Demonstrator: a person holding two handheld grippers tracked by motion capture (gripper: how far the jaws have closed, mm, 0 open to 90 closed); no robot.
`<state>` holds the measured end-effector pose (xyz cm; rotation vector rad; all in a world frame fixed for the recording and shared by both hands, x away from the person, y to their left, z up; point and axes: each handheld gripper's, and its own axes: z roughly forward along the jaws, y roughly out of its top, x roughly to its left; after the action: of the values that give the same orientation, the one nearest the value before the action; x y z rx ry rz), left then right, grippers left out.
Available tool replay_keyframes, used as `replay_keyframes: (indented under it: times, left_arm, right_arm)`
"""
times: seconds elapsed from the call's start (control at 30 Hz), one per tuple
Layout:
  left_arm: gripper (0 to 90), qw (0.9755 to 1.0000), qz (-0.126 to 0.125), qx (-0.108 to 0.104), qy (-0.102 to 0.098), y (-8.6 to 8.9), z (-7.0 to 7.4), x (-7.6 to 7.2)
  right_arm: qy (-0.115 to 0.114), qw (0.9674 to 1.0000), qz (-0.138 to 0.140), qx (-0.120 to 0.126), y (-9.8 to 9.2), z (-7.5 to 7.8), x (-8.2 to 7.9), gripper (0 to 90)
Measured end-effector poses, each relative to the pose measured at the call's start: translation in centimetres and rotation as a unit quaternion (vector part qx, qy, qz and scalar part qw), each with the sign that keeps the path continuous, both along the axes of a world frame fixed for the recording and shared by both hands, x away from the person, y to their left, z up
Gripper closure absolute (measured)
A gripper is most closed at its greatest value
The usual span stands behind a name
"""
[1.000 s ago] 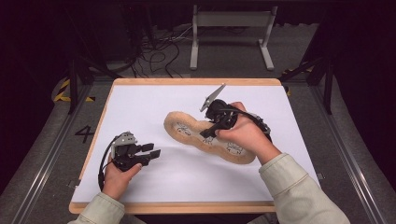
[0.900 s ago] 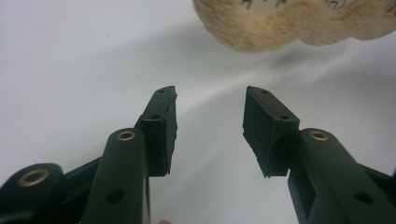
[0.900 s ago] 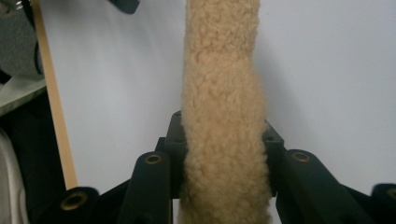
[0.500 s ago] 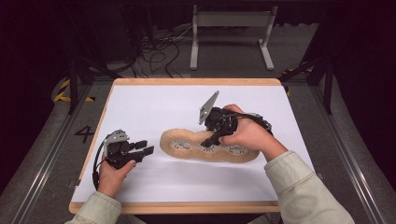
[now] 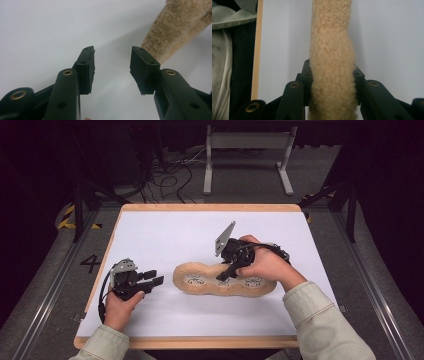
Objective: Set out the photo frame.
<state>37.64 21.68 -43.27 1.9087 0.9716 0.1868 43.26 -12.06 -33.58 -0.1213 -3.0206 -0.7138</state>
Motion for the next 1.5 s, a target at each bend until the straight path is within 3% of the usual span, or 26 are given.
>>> replay_keyframes:
  times: [0.5, 0.73, 0.83, 0.97, 1.17, 1.23, 1.37, 1.4, 1.5]
  left_arm:
    - [55.1, 1.0, 0.0, 0.001, -0.001, 0.0, -0.1, 0.0]
    - [55.1, 1.0, -0.002, 0.001, 0.005, -0.1, -0.1, 0.0]
    - [55.1, 1.0, -0.003, 0.002, 0.004, -0.1, -0.1, 0.0]
    - [54.8, 1.0, -0.004, 0.003, 0.003, -0.2, -0.2, 0.1]
    - [53.3, 0.9999, -0.006, 0.008, 0.0, -0.3, -0.1, 0.0]
    - [51.4, 0.9999, -0.007, 0.006, 0.007, -0.4, 0.0, -0.2]
    - [45.7, 0.9997, -0.009, 0.02, -0.007, -0.6, 0.1, -0.4]
    - [45.7, 0.9997, -0.006, 0.024, -0.006, -0.8, 0.2, -0.7]
    - [42.4, 0.9986, 0.0, 0.044, -0.03, -0.5, 0.2, -1.4]
  right_arm:
    - [0.023, 0.9997, 0.01, -0.005, 0.0, -1.5, 0.5, 66.6]
    - [0.024, 0.9997, 0.001, -0.005, -0.2, -1.7, 0.8, 65.5]
    - [0.019, 0.9997, -0.014, -0.004, -0.3, -1.6, 0.9, 60.0]
    - [0.015, 0.9987, -0.045, 0.016, -0.8, -1.3, 1.3, 45.9]
    - [0.003, 0.9954, -0.077, 0.058, -2.0, -0.9, 1.4, 38.1]
    - [-0.005, 0.9946, -0.089, 0.053, -2.4, -0.8, 1.1, 35.6]
    - [-0.028, 0.9918, -0.113, 0.054, -3.4, 0.1, 0.4, 33.3]
    - [-0.035, 0.9903, -0.122, 0.057, -3.8, 0.4, 0.1, 32.6]
    - [-0.045, 0.9836, -0.148, 0.092, -5.1, 1.1, -0.9, 32.4]
